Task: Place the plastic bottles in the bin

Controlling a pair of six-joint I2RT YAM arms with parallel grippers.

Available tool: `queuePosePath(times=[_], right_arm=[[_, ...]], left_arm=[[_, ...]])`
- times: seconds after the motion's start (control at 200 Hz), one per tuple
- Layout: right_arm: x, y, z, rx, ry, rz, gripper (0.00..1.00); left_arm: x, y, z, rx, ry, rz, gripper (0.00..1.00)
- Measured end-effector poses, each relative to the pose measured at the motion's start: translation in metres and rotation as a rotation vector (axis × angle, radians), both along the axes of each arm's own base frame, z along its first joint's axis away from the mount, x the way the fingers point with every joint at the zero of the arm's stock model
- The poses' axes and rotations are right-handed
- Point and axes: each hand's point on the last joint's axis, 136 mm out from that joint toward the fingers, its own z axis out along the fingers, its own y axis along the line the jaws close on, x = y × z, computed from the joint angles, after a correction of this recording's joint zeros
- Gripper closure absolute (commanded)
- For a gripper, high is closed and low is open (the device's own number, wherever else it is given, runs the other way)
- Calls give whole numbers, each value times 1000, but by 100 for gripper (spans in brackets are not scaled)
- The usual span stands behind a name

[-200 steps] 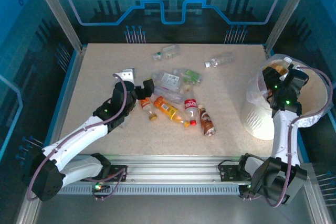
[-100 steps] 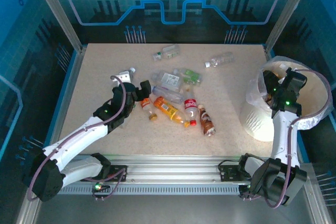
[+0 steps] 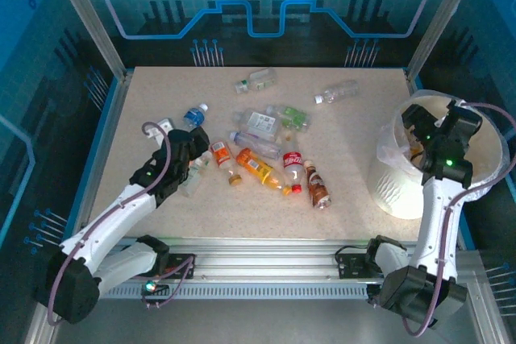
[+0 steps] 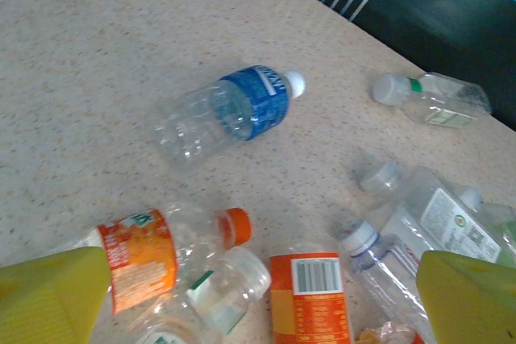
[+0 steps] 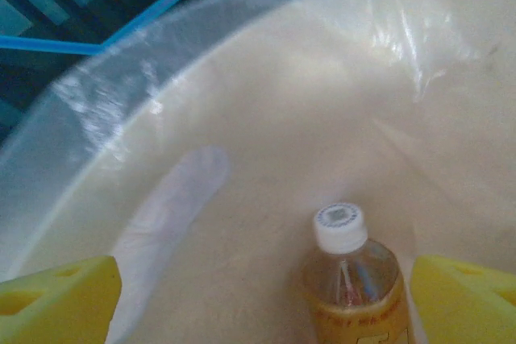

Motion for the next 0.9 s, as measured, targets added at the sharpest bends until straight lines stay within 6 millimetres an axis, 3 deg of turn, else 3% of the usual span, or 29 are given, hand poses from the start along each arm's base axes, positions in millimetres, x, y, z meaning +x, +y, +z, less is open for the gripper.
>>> queuePosePath(times=[0.145, 0.235, 0.33, 0.455, 0.55, 0.675, 0.9], right_arm=[[-11, 3, 34, -32, -18, -4, 0], [-15, 14, 57, -47, -58, 25, 0], [-15, 46, 78, -61, -113, 140, 0], [-8, 111, 96, -79, -180, 413, 0], [-4, 157, 99, -91, -206, 614, 0], [3, 200, 92, -108, -201, 801, 0], [4, 250, 77, -176, -173, 995, 0]], left_arm=[[-8, 11, -10, -25, 37, 50, 1], [-11, 13, -16, -43, 61, 61, 1], [-14, 11, -20, -72, 78, 64, 1], [-19, 10, -28, -126, 112, 84, 1], [-23, 10, -36, -177, 140, 118, 1], [-31, 9, -48, -266, 183, 188, 1], [-37, 19, -68, -299, 263, 257, 1]])
